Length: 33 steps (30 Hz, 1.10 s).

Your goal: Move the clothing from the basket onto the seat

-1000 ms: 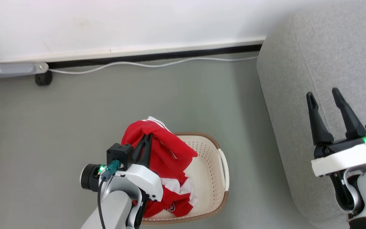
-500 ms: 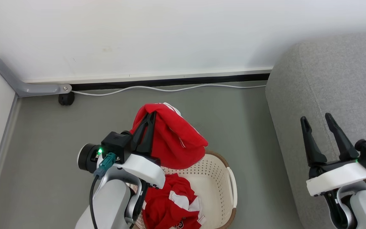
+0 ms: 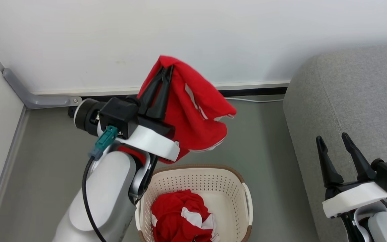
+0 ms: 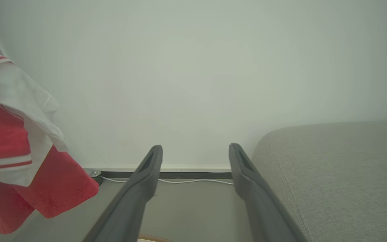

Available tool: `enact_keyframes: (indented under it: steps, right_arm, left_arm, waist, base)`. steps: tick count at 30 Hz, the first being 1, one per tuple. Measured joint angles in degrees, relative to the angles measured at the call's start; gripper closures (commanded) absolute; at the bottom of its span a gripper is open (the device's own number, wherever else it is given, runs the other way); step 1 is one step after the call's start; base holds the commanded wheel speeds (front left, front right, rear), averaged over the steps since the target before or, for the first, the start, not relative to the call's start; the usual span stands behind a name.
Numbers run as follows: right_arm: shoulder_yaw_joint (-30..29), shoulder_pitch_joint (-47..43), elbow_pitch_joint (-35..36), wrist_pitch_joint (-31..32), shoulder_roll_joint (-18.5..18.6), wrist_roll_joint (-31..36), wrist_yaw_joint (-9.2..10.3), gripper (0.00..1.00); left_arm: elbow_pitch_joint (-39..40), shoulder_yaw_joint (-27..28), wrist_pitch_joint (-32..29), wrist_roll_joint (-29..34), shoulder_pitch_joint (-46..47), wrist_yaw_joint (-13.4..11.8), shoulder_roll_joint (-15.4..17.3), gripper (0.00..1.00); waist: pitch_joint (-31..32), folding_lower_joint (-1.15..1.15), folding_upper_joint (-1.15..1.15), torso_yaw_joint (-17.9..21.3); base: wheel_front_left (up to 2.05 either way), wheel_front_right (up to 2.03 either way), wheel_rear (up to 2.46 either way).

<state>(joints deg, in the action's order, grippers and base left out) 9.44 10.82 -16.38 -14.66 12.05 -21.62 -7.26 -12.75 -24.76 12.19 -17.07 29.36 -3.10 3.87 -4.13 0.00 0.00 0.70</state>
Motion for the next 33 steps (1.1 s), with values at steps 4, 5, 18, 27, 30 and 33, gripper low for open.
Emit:
enact_keyframes:
  steps: [4,5,18,27,30,33]
  right_arm:
    - [0.0,0.0,-0.4,0.0,-0.2,0.0,0.00,0.00]
    - [0.0,-0.1,-0.4,0.0,-0.3,0.0,0.00,0.00]
    - [2.3,-0.2,0.8,0.0,-0.4,-0.2,0.01,0.00]
    - [14.2,1.9,8.2,0.0,2.7,-3.6,0.01,0.00]
    - [17.8,3.2,10.3,0.0,3.8,-4.3,0.00,0.00]
    - [21.3,4.6,11.9,0.0,4.9,-4.7,0.00,0.00]
  left_arm:
    - [4.2,0.1,-1.9,0.6,3.1,0.0,0.9,1.00]
    - [5.0,0.1,-2.4,0.9,3.7,0.0,1.0,1.00]
    - [7.6,-0.5,-4.1,0.9,5.2,-0.5,0.8,1.00]
    - [6.3,-1.5,-3.1,0.5,5.2,-0.9,0.3,1.00]
    - [5.8,-2.0,-2.8,0.4,5.2,-1.0,0.2,1.00]
    - [5.1,-2.4,-2.5,0.3,5.3,-1.0,0.0,1.00]
  waist:
    - [-0.1,0.00,0.00,0.0]
    - [-0.1,0.00,0.00,0.0]
    - [-1.3,0.00,0.00,0.7]
    - [-2.0,0.00,0.00,0.9]
    - [-2.2,0.00,0.00,0.9]
    - [-2.4,0.00,0.00,0.8]
  base:
    - [0.00,0.00,0.00]
    - [0.00,0.00,0.00]
    - [0.00,0.00,0.00]
    - [0.00,0.00,0.00]
    - [0.00,0.00,0.00]
    - [0.00,0.00,0.00]
